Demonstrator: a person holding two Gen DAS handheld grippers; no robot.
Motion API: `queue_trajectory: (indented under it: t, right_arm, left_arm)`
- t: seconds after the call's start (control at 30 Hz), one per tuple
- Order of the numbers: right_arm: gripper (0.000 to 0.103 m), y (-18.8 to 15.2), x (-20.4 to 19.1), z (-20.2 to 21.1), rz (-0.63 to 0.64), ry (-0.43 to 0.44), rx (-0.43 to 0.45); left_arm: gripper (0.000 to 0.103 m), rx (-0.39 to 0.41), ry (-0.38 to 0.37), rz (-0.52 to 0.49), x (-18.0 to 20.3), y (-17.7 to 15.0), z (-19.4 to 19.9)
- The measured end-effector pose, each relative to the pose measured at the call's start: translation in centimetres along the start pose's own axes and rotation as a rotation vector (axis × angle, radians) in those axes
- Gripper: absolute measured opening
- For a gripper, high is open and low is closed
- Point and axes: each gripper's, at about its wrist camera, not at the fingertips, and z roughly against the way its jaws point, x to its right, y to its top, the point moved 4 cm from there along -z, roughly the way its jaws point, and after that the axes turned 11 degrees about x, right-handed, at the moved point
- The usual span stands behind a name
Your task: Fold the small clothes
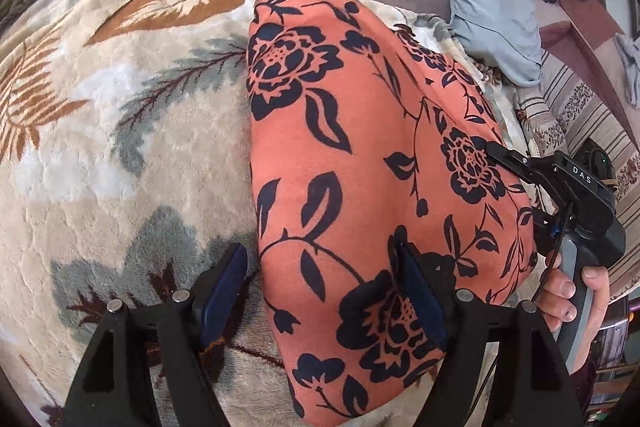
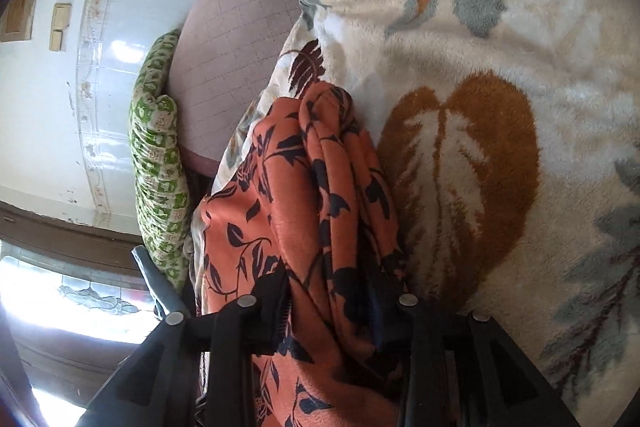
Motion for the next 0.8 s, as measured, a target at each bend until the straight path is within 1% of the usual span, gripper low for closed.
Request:
queue_trajectory:
  t: [0.03,0.07,0.13,0.2,0.23,0.27,0.3,0.33,0.4,0.43,0.47,0.5,0.57,0.63,0.7,0.73,0.77,0.8]
  right_arm:
    - [0.04,0.3,0.0,0.4,-0.011,0.006,0.006]
    - [0.049,0.6,0.0,1.1,-0.02,0.012,0.026]
    - [0.059,1.3,-0.5,2.6,-0.002,0.009,0.1]
    - [0.06,1.9,-1.4,3.9,0.052,-0.001,0.144]
    - [0.06,2.0,-2.1,4.6,0.082,0.018,0.174]
    - [0.059,1.9,-3.0,5.0,0.118,0.065,0.186]
    - [0.059,1.6,-4.1,5.1,0.158,0.109,0.167]
    - [0.058,1.2,-4.9,4.9,0.197,0.121,0.142]
    - [0.056,0.3,-6.1,4.5,0.261,0.127,0.122]
    - [0.053,-0.2,-6.5,3.9,0.28,0.137,0.096]
    - [0.047,-0.6,-6.6,3.3,0.285,0.139,0.061]
    - [0.046,-1.0,-6.4,2.7,0.281,0.129,0.034]
    - [0.045,-1.3,-5.6,1.7,0.265,0.098,0.02]
    - [0.045,-1.3,-4.2,0.9,0.218,0.067,0.0]
    - [0.039,-1.5,-2.6,0.0,0.159,0.04,-0.043]
    - [0.037,-1.6,-2.3,-0.3,0.159,0.028,-0.055]
    - [0.037,-1.6,-2.2,-0.5,0.169,0.021,-0.058]
    - [0.037,-1.7,-2.2,-0.6,0.182,0.017,-0.057]
  left_arm:
    - [0.078,0.02,-0.002,-0.005,0.2,0.6,0.5]
    - [0.078,0.047,-0.006,-0.007,0.3,1.4,1.1]
    - [0.078,0.084,-0.001,-0.014,0.4,3.3,1.8]
    - [0.078,0.113,0.034,-0.028,0.5,5.5,1.9]
    - [0.078,0.133,0.051,-0.04,0.5,6.7,1.7]
    - [0.078,0.151,0.072,-0.051,0.6,7.9,1.3]
    - [0.078,0.161,0.099,-0.06,0.6,9.0,0.8]
    - [0.078,0.167,0.124,-0.065,0.3,9.9,0.1]
    - [0.078,0.172,0.166,-0.071,0.1,11.5,-1.3]
    - [0.078,0.174,0.192,-0.077,0.0,12.1,-2.0]
    - [0.078,0.177,0.216,-0.084,-0.1,12.6,-2.8]
    - [0.078,0.177,0.237,-0.088,-0.2,13.0,-3.6]
    - [0.078,0.17,0.276,-0.105,-0.4,13.4,-5.2]
    - [0.078,0.143,0.33,-0.128,-0.8,13.4,-6.9]
    - [0.079,0.107,0.364,-0.151,-1.3,13.0,-8.5]
    - [0.081,0.1,0.381,-0.182,-1.4,12.8,-9.2]
    - [0.088,0.112,0.408,-0.222,-1.4,12.6,-9.6]
    - [0.092,0.132,0.444,-0.265,-1.4,12.4,-9.8]
